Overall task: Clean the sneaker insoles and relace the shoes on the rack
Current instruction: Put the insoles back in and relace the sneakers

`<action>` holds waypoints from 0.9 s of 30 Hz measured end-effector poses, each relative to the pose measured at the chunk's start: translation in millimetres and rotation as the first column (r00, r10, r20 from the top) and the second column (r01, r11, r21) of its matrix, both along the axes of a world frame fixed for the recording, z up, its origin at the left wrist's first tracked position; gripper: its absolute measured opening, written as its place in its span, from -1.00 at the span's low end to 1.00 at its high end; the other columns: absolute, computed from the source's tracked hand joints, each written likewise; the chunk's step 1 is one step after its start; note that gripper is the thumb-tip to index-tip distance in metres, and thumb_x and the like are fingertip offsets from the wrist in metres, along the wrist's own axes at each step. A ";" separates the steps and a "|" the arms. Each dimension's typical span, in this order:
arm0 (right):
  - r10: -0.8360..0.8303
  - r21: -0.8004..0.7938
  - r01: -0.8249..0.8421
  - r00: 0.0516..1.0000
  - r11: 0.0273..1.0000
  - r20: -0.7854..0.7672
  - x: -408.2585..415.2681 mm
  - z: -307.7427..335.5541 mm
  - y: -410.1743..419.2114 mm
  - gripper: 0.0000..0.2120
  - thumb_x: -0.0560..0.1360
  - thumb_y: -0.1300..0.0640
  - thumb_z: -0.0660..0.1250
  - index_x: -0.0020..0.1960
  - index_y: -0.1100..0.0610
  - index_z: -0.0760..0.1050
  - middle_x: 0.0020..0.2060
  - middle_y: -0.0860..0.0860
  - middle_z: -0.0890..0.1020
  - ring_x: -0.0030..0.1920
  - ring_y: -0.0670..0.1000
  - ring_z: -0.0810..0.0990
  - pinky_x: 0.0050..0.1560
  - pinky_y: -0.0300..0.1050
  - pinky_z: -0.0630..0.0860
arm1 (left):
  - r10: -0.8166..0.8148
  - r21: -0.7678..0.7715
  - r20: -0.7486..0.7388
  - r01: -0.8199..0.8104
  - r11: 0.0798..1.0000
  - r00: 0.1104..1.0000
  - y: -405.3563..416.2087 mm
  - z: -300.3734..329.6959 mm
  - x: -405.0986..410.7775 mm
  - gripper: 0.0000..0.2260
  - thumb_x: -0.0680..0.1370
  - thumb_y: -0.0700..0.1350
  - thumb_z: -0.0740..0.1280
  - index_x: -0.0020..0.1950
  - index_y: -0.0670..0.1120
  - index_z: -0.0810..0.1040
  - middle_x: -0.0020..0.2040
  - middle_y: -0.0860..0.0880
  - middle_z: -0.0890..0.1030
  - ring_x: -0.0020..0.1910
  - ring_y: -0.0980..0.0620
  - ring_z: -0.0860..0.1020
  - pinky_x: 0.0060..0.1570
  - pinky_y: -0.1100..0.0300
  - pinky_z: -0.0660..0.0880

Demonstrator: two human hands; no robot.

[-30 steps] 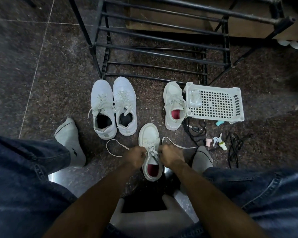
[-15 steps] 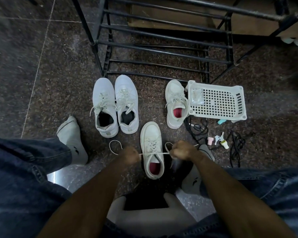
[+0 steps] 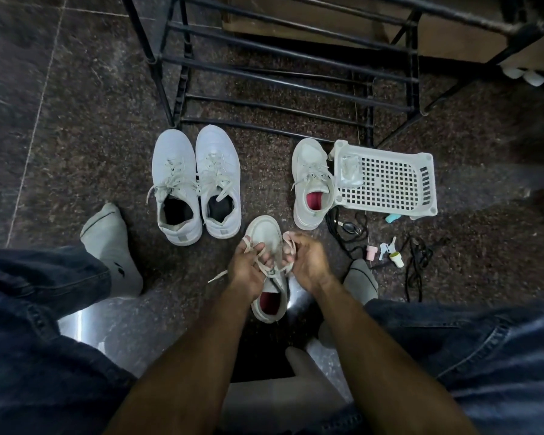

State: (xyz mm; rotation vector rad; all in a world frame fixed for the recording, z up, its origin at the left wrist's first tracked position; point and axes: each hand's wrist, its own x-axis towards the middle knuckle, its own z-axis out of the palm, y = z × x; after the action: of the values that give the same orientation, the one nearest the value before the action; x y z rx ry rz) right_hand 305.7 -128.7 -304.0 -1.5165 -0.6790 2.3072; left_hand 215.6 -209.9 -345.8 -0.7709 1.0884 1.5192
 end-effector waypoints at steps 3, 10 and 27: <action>-0.005 0.067 -0.009 0.980 0.998 0.200 9.9 -6.7 9.5 -0.86 0.50 0.28 0.17 -0.20 0.14 0.42 -0.59 -0.07 0.36 -0.63 -0.12 0.20 -0.59 -0.29 0.14 | -0.147 -0.081 -0.093 0.140 0.987 0.985 -8.6 -15.6 -1.0 -0.57 0.60 -0.37 0.13 0.45 -0.09 0.32 -0.17 -0.05 0.47 -0.57 0.18 0.35 -0.59 0.35 0.30; -0.078 -0.113 0.093 0.989 0.989 0.128 13.3 -10.1 9.2 -0.80 0.52 0.24 0.11 -0.26 0.11 0.35 -0.56 -0.05 0.35 -0.59 -0.10 0.23 -0.52 -0.26 0.21 | -0.683 -0.240 -0.553 0.694 0.679 0.477 -3.1 -4.0 11.2 -0.43 0.50 -0.47 0.16 0.49 -0.12 0.32 0.08 -0.05 0.54 -0.32 0.07 0.47 -0.40 0.37 0.42; 0.478 0.315 -0.660 0.728 0.682 0.490 16.8 -20.9 -1.5 -0.78 0.49 0.52 0.21 0.03 0.38 0.58 -0.30 0.04 0.60 -0.47 -0.18 0.51 -0.35 -0.28 0.49 | -0.812 -0.252 -0.430 0.811 0.528 0.395 -2.5 1.5 2.4 -0.79 0.65 -0.07 0.16 -0.02 -0.14 0.52 -0.25 -0.07 0.59 -0.35 0.06 0.51 -0.43 0.25 0.37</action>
State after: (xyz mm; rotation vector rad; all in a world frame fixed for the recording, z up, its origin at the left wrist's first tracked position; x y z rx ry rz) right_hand 322.6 -130.2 -324.9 -1.6531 -1.9351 1.9683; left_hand 218.0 -212.5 -344.3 0.2641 1.5438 0.8149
